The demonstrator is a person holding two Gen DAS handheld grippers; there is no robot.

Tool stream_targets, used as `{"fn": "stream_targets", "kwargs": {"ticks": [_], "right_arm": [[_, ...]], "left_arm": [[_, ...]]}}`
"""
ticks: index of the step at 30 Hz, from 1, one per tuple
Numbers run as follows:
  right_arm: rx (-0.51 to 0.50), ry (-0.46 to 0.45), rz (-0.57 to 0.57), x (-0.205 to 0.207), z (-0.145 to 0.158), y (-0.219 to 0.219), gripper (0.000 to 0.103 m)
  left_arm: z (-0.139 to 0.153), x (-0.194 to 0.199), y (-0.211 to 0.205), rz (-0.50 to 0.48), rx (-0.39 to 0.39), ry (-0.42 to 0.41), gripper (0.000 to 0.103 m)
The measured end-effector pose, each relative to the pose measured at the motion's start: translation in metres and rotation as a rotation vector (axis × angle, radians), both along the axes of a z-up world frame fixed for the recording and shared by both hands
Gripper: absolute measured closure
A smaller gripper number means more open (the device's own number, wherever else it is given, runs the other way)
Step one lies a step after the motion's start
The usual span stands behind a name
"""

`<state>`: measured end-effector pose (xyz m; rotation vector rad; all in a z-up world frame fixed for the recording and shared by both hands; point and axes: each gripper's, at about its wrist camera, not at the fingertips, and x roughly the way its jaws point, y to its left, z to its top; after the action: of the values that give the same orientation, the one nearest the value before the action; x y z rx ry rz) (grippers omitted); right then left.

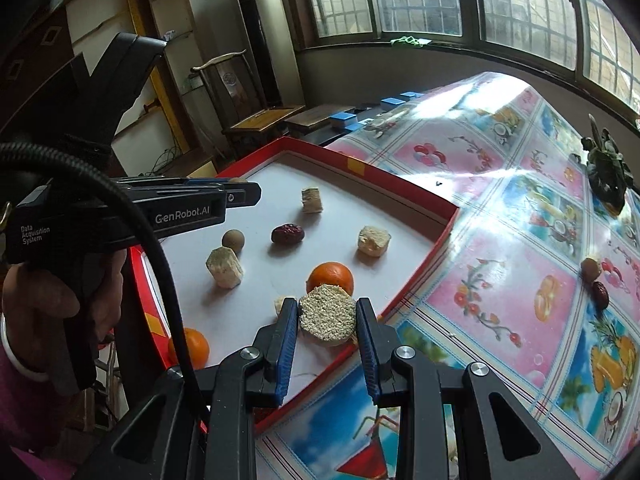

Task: Organize fruits
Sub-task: 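Carry the brown fruit and rice cake into the tray with both grippers, then open both grippers to release the brown fruit and rice cake in the tray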

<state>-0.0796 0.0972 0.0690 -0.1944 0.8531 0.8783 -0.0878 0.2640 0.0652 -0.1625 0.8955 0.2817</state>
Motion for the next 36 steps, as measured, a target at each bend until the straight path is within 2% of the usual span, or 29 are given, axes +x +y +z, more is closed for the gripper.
{"fn": "stream_targets", "kwargs": {"ticks": [6,15,24,30,31,35,36], "right_arm": [[-0.012,-0.008,0.076,0.007,-0.003,0.037,0.075],[-0.062,0.009,0.15,0.019,-0.022,0.079,0.075],[-0.086,-0.003,0.162,0.023,-0.031,0.087,0.075],[-0.042,0.021,0.145,0.024,-0.028,0.079,0.074],[-0.033,0.026,0.14,0.025,-0.027,0.076,0.073],[0.004,0.029,0.11,0.026,-0.019,0.061,0.073],[0.009,0.025,0.104,0.025,-0.017,0.057,0.073]], "left_arm": [[-0.009,0.001,0.015,0.032,0.003,0.017,0.082],[-0.022,0.007,0.032,0.053,-0.01,0.045,0.082],[-0.029,0.016,0.031,0.065,-0.022,0.065,0.083],[-0.03,0.017,0.031,0.08,-0.016,0.076,0.082],[-0.03,0.017,0.03,0.086,-0.009,0.078,0.081],[-0.024,0.015,0.028,0.093,-0.025,0.051,0.047],[-0.021,0.014,0.026,0.092,-0.022,0.04,0.043]]}}
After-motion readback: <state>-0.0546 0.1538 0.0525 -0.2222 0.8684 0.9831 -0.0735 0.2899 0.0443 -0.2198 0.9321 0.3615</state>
